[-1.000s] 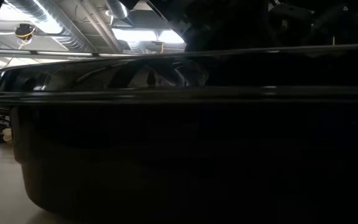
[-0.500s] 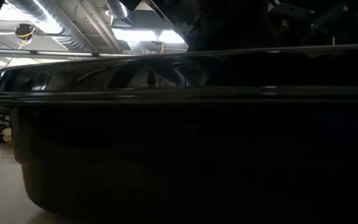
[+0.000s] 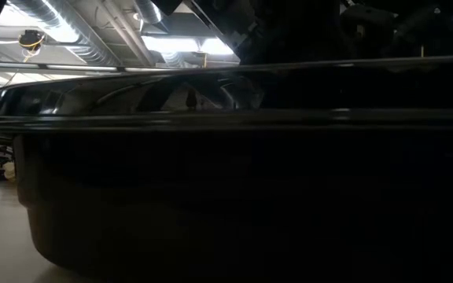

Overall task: Pick and placing Produce into tupperware
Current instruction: Put the blueberry into the black container, then put the bottom red cherry into the black container

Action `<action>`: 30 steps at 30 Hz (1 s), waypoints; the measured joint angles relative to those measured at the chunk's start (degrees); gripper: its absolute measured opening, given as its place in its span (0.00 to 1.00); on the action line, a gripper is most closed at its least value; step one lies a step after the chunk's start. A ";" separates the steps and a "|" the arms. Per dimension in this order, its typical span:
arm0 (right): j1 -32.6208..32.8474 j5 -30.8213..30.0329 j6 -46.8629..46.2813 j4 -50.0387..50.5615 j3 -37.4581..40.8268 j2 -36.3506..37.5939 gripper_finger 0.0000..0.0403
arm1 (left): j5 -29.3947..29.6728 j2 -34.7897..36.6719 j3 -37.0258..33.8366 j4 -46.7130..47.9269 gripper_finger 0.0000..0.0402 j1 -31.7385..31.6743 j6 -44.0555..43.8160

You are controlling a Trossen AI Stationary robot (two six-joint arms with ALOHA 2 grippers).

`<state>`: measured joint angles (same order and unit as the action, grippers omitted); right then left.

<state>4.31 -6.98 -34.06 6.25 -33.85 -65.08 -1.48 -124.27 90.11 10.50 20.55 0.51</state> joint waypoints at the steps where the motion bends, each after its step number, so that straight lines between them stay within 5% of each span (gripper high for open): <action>1: -0.01 -0.01 0.02 0.02 0.00 0.00 0.45 | 0.00 0.00 0.00 0.00 0.39 -0.03 0.02; 22: -0.02 -0.01 0.02 0.02 0.00 0.00 0.45 | -0.08 0.99 -0.04 0.99 0.39 -0.65 0.07; 30: -0.02 -0.03 0.04 0.93 0.00 -0.02 0.45 | 0.61 9.73 -0.04 16.85 0.39 -3.52 2.62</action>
<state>4.29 -7.01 -34.03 7.17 -33.85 -65.10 -0.87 -114.54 90.06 27.35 17.03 3.13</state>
